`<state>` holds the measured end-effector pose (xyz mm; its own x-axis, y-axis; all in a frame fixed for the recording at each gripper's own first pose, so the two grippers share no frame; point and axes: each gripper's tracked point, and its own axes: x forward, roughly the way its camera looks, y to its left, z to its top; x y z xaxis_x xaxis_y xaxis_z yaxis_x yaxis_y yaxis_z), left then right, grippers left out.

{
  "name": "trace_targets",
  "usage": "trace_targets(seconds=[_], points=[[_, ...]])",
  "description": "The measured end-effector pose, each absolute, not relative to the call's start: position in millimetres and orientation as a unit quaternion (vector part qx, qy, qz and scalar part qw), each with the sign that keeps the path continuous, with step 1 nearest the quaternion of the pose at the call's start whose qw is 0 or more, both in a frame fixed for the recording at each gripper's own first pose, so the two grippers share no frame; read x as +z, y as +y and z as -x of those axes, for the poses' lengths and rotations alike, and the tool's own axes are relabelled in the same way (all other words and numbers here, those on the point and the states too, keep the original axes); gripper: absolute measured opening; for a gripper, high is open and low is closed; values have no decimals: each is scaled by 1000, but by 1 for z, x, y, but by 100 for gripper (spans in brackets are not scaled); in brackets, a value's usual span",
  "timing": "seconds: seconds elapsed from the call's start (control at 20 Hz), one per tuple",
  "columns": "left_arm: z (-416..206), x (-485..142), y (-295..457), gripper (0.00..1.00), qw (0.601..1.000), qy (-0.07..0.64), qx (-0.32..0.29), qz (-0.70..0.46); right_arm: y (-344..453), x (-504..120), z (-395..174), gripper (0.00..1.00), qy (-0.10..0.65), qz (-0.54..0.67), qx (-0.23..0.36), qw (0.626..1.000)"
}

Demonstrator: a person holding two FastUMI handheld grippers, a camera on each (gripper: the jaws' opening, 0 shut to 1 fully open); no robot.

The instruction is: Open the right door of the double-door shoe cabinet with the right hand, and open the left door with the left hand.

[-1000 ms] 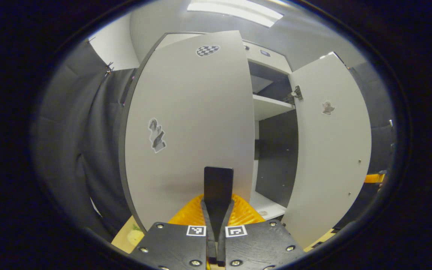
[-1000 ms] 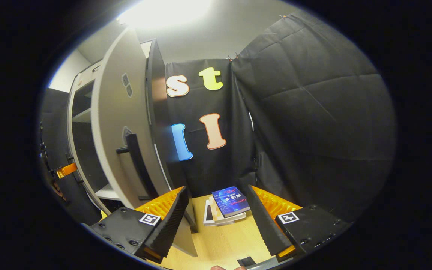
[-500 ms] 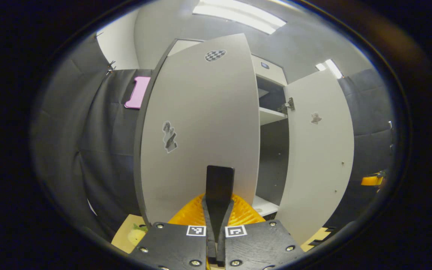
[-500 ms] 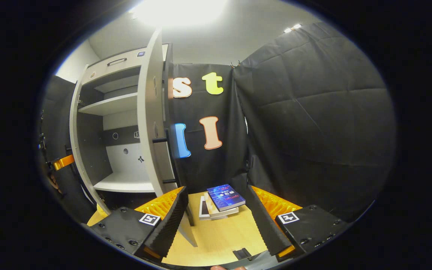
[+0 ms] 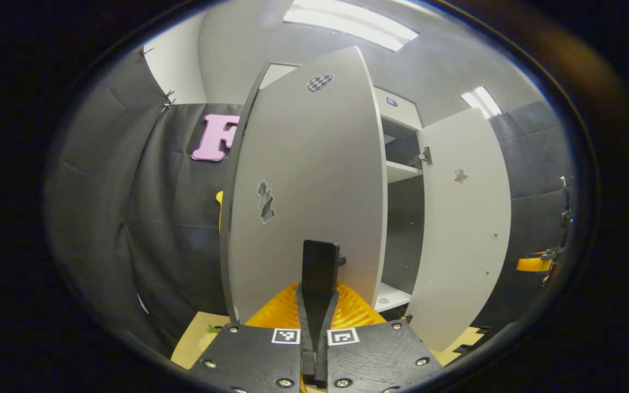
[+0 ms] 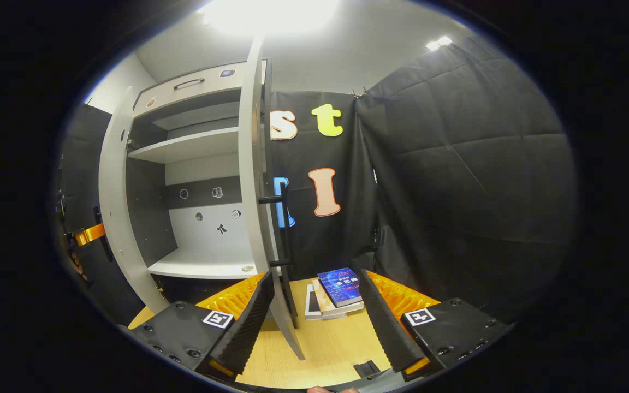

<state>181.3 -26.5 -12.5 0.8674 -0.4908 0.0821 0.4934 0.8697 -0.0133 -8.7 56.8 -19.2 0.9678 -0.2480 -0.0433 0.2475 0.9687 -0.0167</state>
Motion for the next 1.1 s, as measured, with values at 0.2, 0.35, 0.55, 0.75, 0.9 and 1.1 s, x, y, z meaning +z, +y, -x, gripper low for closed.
trace_targets(seconds=[0.2,0.35,0.55,0.75,0.9,1.1], points=[[-176,-11,-2,3,970,-34,-238,14,63,-23,6,98,24,3,-122,992],[-175,-9,19,3,974,-34,-225,11,64,-27,3,98,22,-6,-124,992],[-177,-8,50,2,976,-26,-216,20,67,-29,2,98,22,-11,-122,992],[-182,-5,88,1,979,-37,-200,19,76,-25,2,98,16,-15,-115,993],[-192,-8,124,2,980,-38,-193,15,85,-15,5,98,0,-1,-111,994],[-195,-10,118,1,975,-37,-211,51,108,-17,-10,98,13,-12,-86,996]])
